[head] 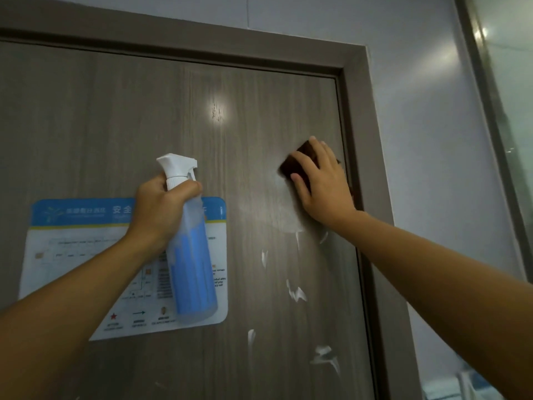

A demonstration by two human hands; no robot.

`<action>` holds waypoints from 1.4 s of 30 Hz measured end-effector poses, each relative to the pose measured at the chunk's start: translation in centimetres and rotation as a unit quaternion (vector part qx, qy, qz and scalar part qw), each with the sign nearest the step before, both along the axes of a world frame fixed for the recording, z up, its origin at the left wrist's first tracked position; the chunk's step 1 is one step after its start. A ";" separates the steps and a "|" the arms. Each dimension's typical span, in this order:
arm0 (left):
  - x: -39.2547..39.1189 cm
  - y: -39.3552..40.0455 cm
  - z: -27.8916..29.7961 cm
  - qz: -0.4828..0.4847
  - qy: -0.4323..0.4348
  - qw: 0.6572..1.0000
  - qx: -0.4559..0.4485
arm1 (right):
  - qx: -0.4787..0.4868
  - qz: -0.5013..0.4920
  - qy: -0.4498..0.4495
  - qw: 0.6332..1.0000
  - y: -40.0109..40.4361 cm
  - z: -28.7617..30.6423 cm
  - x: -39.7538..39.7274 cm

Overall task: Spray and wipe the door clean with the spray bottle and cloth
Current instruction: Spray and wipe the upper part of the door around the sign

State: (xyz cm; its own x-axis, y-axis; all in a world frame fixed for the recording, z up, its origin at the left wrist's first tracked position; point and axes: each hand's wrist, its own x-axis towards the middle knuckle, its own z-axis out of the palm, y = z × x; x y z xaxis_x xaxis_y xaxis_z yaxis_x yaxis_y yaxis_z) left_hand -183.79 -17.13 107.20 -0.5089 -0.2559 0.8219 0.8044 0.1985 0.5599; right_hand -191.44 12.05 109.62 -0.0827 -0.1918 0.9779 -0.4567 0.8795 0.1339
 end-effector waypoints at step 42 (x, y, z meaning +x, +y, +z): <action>2.9 10.9 -19.8 0.049 -0.056 0.996 -0.054 | -0.302 0.224 0.006 0.927 5.4 -14.6 6.6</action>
